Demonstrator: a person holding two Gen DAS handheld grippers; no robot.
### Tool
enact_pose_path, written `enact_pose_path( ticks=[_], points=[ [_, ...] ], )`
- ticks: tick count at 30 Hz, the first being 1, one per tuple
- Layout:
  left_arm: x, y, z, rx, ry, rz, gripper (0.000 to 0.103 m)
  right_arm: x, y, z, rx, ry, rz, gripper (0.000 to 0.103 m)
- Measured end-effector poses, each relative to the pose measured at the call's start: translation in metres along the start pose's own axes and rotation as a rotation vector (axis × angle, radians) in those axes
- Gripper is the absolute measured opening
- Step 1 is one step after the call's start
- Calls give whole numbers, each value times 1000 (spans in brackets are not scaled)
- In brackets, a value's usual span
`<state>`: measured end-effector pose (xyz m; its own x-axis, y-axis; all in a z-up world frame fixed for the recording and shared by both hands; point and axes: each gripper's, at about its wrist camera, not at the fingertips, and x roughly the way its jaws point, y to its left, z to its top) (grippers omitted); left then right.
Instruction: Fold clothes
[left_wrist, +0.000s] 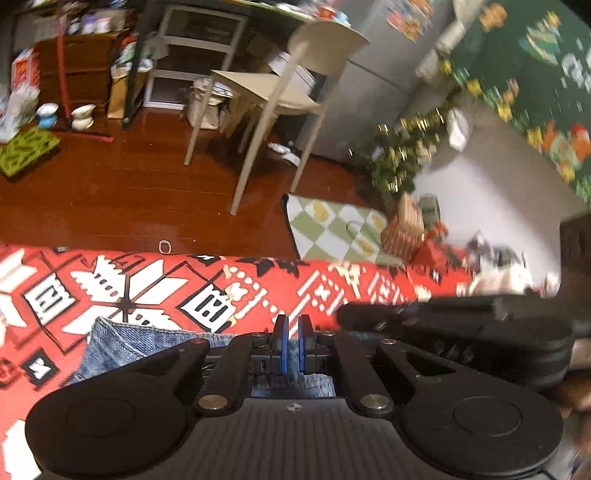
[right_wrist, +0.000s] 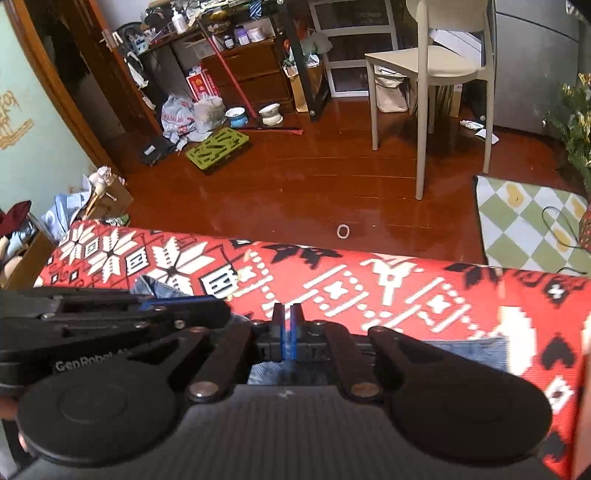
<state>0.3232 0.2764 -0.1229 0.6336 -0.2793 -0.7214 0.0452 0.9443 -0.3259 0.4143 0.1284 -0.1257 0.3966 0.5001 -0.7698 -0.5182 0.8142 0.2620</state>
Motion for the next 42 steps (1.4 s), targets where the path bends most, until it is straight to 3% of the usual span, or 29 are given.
enact_pose_path(
  ticks=[3, 8, 14, 16, 18, 24, 27, 35, 42],
  points=[
    [-3, -6, 3, 14, 12, -9, 5, -12, -17, -6, 10, 33, -26, 3],
    [18, -3, 2, -10, 58, 38, 5, 0, -35, -19, 25, 62, -62, 0],
    [23, 13, 11, -58, 26, 62, 4, 5, -44, -17, 43, 53, -62, 0],
    [16, 18, 13, -75, 3, 51, 3, 0, -48, -13, 51, 46, -69, 8],
    [7, 22, 15, -88, -20, 29, 3, -5, -52, -9, 59, 39, -76, 8],
    [-10, 27, 8, -1, 17, 70, 3, -14, -64, -12, 53, 75, -124, 7],
    [-6, 38, 1, 10, 37, 132, 3, -15, -58, -11, 54, 57, -89, 4],
    [-13, 51, -1, 9, -8, 142, 3, -15, -39, -9, 52, 14, 3, 7],
    [-17, 56, -4, 36, 2, 168, 3, 22, 6, -9, -32, 96, -4, 4]
  ],
)
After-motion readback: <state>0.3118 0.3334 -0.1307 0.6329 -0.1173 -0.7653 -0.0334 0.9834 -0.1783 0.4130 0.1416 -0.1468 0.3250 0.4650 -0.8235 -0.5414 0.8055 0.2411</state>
